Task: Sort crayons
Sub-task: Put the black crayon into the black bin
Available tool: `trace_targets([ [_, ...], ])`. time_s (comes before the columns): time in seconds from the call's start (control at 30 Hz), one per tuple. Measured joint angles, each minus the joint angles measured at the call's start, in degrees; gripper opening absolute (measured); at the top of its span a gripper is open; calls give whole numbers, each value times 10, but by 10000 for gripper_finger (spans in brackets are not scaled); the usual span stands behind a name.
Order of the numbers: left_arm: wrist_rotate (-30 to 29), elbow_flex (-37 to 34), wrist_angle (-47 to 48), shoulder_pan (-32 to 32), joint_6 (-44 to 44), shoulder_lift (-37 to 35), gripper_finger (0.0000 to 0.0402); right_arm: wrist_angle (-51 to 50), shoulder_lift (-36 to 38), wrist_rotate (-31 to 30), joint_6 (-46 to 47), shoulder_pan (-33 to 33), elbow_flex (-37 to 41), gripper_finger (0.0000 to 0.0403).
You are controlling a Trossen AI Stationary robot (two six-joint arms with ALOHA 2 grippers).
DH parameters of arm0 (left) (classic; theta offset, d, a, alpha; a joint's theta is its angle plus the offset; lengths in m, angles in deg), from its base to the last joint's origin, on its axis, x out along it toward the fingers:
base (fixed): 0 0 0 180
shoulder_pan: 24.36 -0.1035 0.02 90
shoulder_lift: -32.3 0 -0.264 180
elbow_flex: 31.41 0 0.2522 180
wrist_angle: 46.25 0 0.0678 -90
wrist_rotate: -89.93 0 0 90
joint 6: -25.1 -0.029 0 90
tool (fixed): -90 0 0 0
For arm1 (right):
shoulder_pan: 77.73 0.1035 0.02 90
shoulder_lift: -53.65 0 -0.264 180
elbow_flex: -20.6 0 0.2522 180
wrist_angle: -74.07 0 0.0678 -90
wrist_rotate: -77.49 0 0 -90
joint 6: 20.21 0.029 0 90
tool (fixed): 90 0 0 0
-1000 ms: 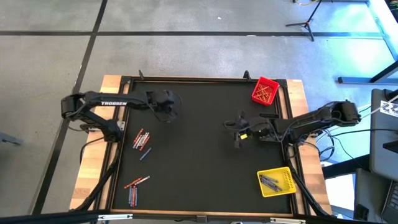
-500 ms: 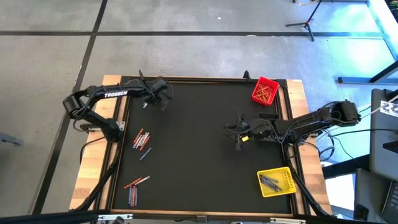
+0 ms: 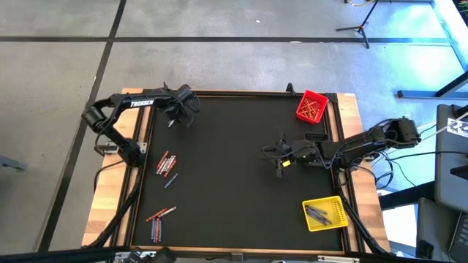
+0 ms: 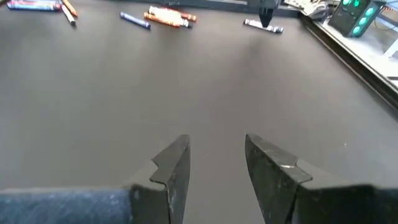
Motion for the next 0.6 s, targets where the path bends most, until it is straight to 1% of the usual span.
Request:
trace_targets([
  [0.1, 0, 0, 0, -9, -3, 2, 128, -1, 0, 0, 0, 0, 1, 151],
  [0.27, 29, 0, -4, -26, -16, 2, 128, 1, 0, 0, 0, 0, 0, 151],
  [0.43, 41, 0, -4, -29, -24, 2, 128, 0, 0, 0, -1, 0, 0, 151],
  [0.6, 40, 0, -14, -29, -30, 2, 128, 0, 0, 0, -1, 0, 0, 151],
])
